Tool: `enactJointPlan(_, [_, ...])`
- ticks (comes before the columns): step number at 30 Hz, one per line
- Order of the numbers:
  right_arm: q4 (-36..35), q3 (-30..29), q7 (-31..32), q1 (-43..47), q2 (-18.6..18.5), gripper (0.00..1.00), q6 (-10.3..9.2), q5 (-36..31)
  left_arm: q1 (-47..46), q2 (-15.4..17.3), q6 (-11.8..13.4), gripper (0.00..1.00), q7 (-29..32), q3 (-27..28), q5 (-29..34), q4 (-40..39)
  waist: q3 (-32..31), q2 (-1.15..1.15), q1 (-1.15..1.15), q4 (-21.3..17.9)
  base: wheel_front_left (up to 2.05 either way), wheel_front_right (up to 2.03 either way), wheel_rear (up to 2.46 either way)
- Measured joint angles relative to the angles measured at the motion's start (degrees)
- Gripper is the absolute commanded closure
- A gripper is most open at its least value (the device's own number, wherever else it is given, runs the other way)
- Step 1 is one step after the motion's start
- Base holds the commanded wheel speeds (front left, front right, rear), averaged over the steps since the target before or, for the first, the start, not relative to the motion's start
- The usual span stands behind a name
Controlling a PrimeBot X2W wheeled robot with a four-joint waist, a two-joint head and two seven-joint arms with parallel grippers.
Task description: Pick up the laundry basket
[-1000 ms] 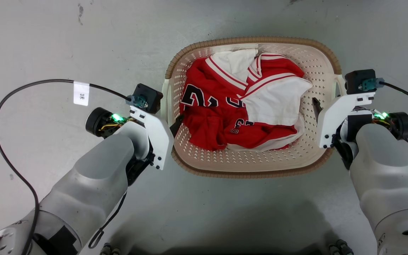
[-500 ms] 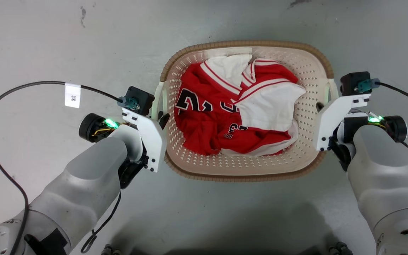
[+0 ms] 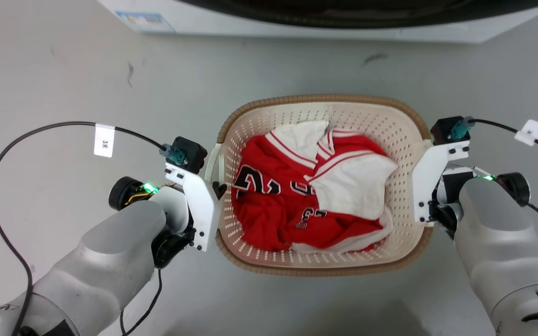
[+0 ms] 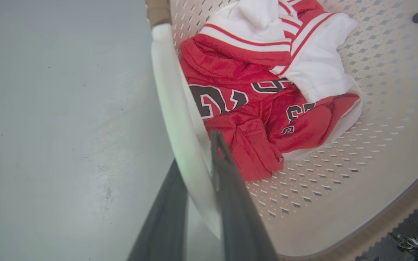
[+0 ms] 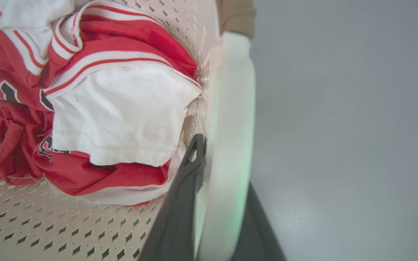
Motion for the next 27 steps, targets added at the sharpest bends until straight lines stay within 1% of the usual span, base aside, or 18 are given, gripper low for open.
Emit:
enactJointPlan(3, [0.0,0.9,2.9,0.4,0.1,1.00,0.00,0.9,0.4,0.5,0.0,1.00,0.3,0.0,0.0,-0.3,-3.3,0.00,0.00,-0.1,0.00,0.00,0.00])
enactJointPlan(9, [0.2,3.2,7.7,2.1,0.2,1.00,0.01,2.5,3.1,2.0,0.0,1.00,5.3,0.1,-0.2,-2.9,-10.6,0.00,0.00,-0.2,0.00,0.00,0.00])
enactJointPlan(13, [0.2,5.2,10.4,2.5,0.3,1.00,0.02,4.7,4.4,3.2,0.0,1.00,8.4,0.1,-1.5,-4.8,-15.5,0.00,0.00,-0.4,0.00,0.00,0.00])
enactJointPlan(21, [0.2,11.4,14.2,3.6,0.5,1.00,0.02,10.9,5.9,5.8,0.0,1.00,14.2,0.1,-3.4,-7.7,-24.0,0.00,-0.01,-0.8,0.00,0.00,0.00])
enactJointPlan(27, [-0.4,16.7,17.6,5.4,0.4,1.00,0.01,15.9,7.2,6.7,0.0,1.00,19.0,0.0,-6.2,-8.7,-29.3,0.00,-0.01,-1.2,0.00,0.00,0.00])
